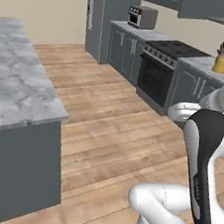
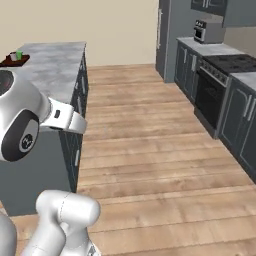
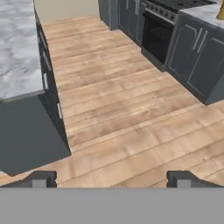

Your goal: There is a tray on the dining counter. Grab the cup, mug, and pitcher and place them on the tray. The pitcher may be placed next to the tray if it cannot fit the tray.

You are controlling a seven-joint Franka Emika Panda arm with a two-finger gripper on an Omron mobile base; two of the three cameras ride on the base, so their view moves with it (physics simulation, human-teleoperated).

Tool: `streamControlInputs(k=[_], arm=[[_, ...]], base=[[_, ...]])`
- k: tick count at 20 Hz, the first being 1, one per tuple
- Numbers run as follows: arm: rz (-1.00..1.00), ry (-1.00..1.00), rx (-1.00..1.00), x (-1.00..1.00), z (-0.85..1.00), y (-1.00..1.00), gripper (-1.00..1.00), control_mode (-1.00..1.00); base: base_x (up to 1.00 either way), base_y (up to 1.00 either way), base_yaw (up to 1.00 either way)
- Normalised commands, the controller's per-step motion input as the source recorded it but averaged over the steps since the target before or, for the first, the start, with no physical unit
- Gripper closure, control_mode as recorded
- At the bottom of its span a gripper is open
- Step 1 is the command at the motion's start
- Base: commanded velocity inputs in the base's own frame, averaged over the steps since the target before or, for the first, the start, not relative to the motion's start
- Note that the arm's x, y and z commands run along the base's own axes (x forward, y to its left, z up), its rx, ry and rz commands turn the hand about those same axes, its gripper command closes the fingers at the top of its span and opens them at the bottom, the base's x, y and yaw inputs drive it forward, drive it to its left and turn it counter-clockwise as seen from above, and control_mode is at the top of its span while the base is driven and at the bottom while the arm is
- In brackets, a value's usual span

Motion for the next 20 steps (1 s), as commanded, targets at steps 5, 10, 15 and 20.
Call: streamControlInputs(k=[5, 10, 15, 20], arm=[[0.0, 0.0, 0.0, 0.0, 0.0, 0.0, -1.0, 1.0], [0.0, 0.0, 0.0, 0.0, 0.0, 0.0, -1.0, 1.0], [0.0, 0.0, 0.0, 0.0, 0.0, 0.0, -1.0, 1.0], [0.0, 0.0, 0.0, 0.0, 0.0, 0.0, -1.0, 1.0]], base=[[0.35, -1.0, 0.43], [0.46, -0.92, 0.13], [0.5, -0.73, -0.17], [0.65, -0.35, -0.33]])
